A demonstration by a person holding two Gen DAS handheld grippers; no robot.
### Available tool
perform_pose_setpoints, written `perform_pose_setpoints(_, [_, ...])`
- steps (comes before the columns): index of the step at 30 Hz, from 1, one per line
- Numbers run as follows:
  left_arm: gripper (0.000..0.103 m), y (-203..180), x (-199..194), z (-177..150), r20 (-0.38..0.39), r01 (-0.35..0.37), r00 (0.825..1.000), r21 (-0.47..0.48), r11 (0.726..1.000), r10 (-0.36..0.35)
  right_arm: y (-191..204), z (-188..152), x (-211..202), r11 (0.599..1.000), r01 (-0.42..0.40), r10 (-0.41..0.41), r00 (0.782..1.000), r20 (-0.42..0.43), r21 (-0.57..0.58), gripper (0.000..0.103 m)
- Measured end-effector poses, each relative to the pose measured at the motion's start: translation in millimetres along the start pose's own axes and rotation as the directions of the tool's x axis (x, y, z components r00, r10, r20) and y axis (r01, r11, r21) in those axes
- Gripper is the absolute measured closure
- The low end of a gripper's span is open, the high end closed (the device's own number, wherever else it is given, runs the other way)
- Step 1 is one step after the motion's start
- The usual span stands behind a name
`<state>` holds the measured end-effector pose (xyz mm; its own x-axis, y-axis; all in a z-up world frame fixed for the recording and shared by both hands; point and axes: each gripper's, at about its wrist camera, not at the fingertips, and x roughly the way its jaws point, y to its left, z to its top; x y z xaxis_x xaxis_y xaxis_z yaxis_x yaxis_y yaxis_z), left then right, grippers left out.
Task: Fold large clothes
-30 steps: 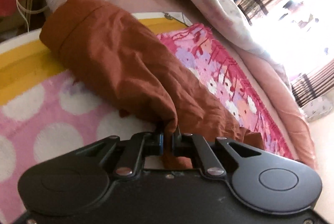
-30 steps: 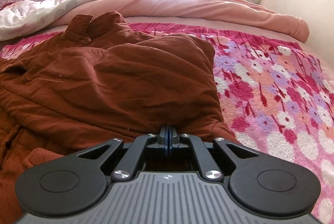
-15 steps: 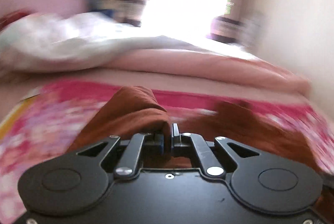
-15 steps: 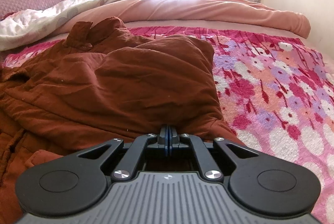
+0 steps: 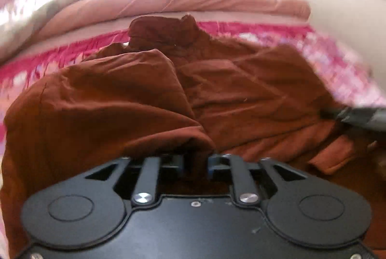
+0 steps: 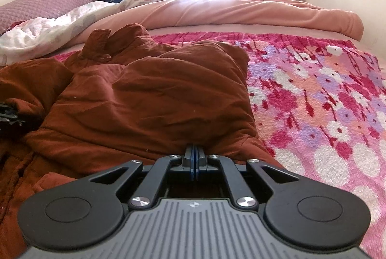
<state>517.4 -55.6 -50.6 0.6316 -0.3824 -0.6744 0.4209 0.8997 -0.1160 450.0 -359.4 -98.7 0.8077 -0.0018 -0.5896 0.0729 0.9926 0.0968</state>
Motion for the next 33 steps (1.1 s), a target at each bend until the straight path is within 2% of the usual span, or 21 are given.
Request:
perform_pose_setpoints(1, [0.041, 3, -15, 1, 0.011, 0.026, 1.000, -0.029, 0.999, -0.026, 0, 0, 0, 1.000, 0.001, -0.001, 1.000, -0.001, 0.000, 0.098])
perform_pose_setpoints(2, [0.036, 5, -33, 1, 0.043, 0.050, 0.998, -0.061, 0.997, -0.048, 0, 0, 0, 1.000, 0.002, -0.002, 1.000, -0.002, 0.000, 0.098])
perform_pose_setpoints(3, [0.036, 3, -51, -2, 0.064, 0.074, 0.996, -0.072, 0.995, -0.070, 0, 0, 0, 1.000, 0.003, -0.003, 1.000, -0.002, 0.000, 0.098])
perform_pose_setpoints(5, [0.035, -2, -83, 0, 0.089, 0.178, 0.981, -0.033, 0.984, -0.174, 0, 0, 0, 1.000, 0.003, -0.003, 1.000, -0.002, 0.003, 0.098])
perform_pose_setpoints(7, [0.034, -5, -107, 2, 0.123, 0.212, 0.970, -0.005, 0.977, -0.210, 1, 0, 0, 1.000, 0.005, -0.005, 1.000, -0.002, 0.003, 0.098])
perform_pose_setpoints(9, [0.034, -2, -129, -3, 0.162, 0.137, 0.977, 0.014, 0.990, -0.138, 2, 0, 0, 1.000, 0.008, -0.008, 1.000, -0.002, 0.002, 0.098])
perform_pose_setpoints(10, [0.034, 9, -135, -6, 0.178, 0.045, 0.983, 0.003, 0.999, -0.045, 1, 0, 0, 1.000, 0.008, -0.008, 1.000, -0.002, 0.004, 0.098])
perform_pose_setpoints(11, [0.033, 21, -134, -8, 0.183, -0.018, 0.983, -0.021, 1.000, 0.022, 2, 0, -1, 1.000, 0.009, -0.009, 1.000, -0.002, 0.006, 0.098])
perform_pose_setpoints(12, [0.033, 38, -130, -12, 0.167, -0.104, 0.980, -0.063, 0.993, 0.113, 2, 1, -1, 1.000, 0.010, -0.010, 1.000, -0.001, 0.003, 0.098])
perform_pose_setpoints(14, [0.034, 74, -116, -23, 0.081, -0.271, 0.955, -0.152, 0.951, 0.285, 2, 1, -3, 1.000, 0.010, -0.010, 1.000, 0.004, -0.002, 0.097])
perform_pose_setpoints(15, [0.034, 90, -112, -32, 0.048, -0.309, 0.946, -0.179, 0.934, 0.322, 3, 2, -5, 1.000, 0.011, -0.011, 1.000, 0.005, 0.003, 0.093])
perform_pose_setpoints(16, [0.034, 104, -106, -38, 0.023, -0.325, 0.941, -0.210, 0.922, 0.337, 4, 3, -8, 1.000, 0.011, -0.011, 1.000, 0.007, 0.014, 0.089])
perform_pose_setpoints(17, [0.034, 118, -100, -47, -0.006, -0.319, 0.945, -0.244, 0.916, 0.327, 6, 6, -12, 1.000, 0.006, -0.006, 1.000, 0.009, 0.023, 0.076])
perform_pose_setpoints(18, [0.034, 126, -95, -52, -0.022, -0.304, 0.951, -0.256, 0.918, 0.309, 10, 9, -17, 1.000, -0.002, 0.001, 1.000, 0.013, 0.025, 0.057])
perform_pose_setpoints(20, [0.034, 135, -81, -60, -0.041, -0.292, 0.955, -0.278, 0.915, 0.293, 28, 15, -26, 1.000, -0.006, 0.006, 0.999, 0.043, -0.010, 0.030])
perform_pose_setpoints(23, [0.033, 131, -68, -62, -0.051, -0.300, 0.954, -0.256, 0.919, 0.297, 73, 26, -40, 0.991, -0.015, 0.029, 0.995, 0.101, -0.133, 0.030])
perform_pose_setpoints(26, [0.031, 126, -57, -57, -0.052, -0.300, 0.954, -0.237, 0.924, 0.296, 126, 36, -51, 0.965, -0.072, 0.110, 0.984, 0.140, -0.253, 0.030])
perform_pose_setpoints(29, [0.029, 128, -50, -58, -0.044, -0.275, 0.961, -0.257, 0.926, 0.273, 187, 37, -45, 0.909, -0.110, 0.172, 0.977, 0.122, -0.403, 0.035])
perform_pose_setpoints(31, [0.029, 134, -49, -59, -0.038, -0.252, 0.967, -0.279, 0.927, 0.251, 221, 33, -33, 0.856, -0.103, 0.175, 0.980, 0.097, -0.506, 0.040])
perform_pose_setpoints(33, [0.029, 137, -58, -60, -0.030, -0.224, 0.974, -0.302, 0.927, 0.225, 244, 28, -21, 0.819, -0.082, 0.164, 0.982, 0.095, -0.568, 0.051])
